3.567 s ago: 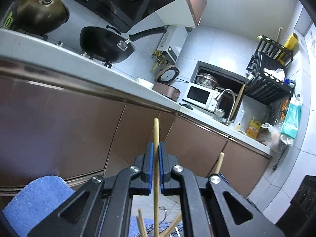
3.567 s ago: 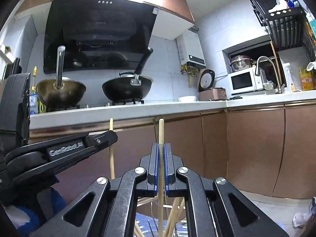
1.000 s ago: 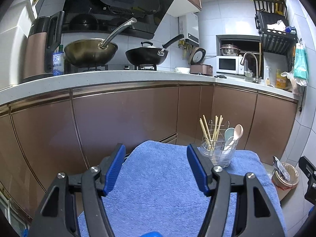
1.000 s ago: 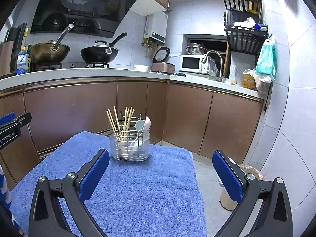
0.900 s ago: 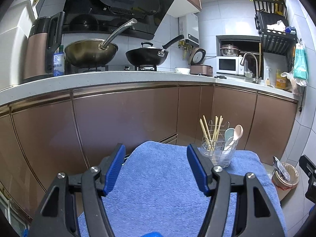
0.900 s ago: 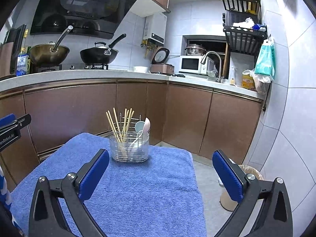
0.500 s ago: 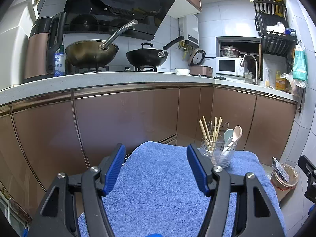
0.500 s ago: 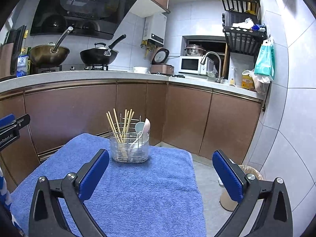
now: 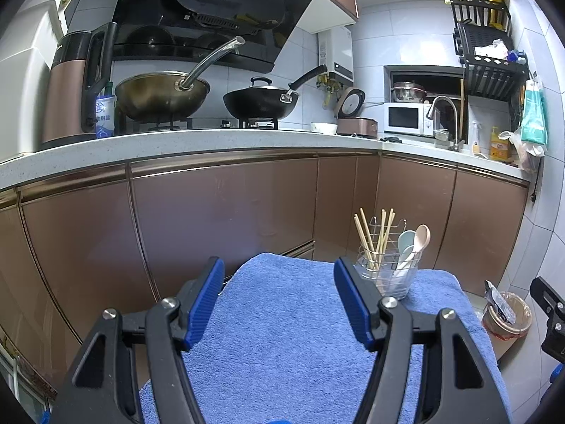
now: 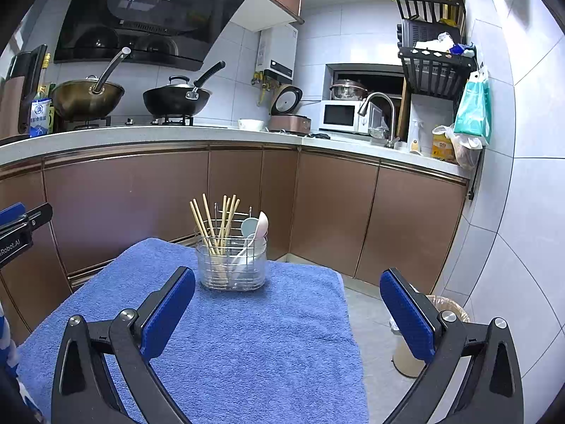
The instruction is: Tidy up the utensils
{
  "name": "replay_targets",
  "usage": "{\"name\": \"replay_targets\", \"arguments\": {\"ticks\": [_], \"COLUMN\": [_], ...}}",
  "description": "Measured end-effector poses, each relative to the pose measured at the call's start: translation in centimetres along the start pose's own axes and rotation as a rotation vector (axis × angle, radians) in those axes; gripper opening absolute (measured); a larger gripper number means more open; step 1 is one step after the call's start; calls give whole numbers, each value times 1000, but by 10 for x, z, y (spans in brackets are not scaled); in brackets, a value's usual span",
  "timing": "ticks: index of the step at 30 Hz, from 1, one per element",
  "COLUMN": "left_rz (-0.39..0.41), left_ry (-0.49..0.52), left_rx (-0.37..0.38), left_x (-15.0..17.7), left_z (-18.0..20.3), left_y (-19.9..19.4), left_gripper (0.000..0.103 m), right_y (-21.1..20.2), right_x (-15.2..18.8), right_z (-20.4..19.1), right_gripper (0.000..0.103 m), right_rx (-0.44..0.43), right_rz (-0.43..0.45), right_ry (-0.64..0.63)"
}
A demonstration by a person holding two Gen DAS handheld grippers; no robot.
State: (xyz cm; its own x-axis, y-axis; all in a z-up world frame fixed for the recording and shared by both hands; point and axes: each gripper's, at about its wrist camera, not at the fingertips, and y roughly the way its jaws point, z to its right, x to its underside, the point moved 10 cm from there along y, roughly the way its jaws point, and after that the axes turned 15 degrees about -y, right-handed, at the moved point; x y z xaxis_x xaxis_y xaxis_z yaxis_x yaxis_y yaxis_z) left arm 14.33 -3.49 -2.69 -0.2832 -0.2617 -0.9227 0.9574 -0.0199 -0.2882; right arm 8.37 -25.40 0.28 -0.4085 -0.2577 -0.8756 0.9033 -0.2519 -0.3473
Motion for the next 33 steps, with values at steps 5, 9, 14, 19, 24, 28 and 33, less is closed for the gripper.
{"name": "replay_targets", "arguments": {"ticks": [5, 9, 14, 19, 24, 28, 33], "left_rz": [0, 1, 2, 2, 2, 2, 0], "left_ry": [7, 6, 7, 7, 6, 6, 4], "left_rx": [7, 7, 9, 10, 10, 9, 10], "left_x": [-1, -1, -2, -2, -2, -1, -3], "left_z": [3, 3, 4, 4, 3, 3, 3], "left_y": [-1, -1, -1, -1, -1, -1, 0], "left_gripper": [63, 63, 63, 63, 63, 63, 63], "right_y": [0, -1, -1, -2, -2, -2, -2], "right_x": [0, 2, 3, 3, 3, 3, 3], "right_z": [0, 1, 2, 2, 2, 2, 3], "right_gripper": [103, 103, 103, 103, 103, 103, 103], "right_rx": [-1, -3, -3, -3, -3, -3, -2], "right_rz": [-1, -3, -4, -5, -4, -5, -4], "right_ry": [0, 1, 1, 0, 0, 0, -1]}}
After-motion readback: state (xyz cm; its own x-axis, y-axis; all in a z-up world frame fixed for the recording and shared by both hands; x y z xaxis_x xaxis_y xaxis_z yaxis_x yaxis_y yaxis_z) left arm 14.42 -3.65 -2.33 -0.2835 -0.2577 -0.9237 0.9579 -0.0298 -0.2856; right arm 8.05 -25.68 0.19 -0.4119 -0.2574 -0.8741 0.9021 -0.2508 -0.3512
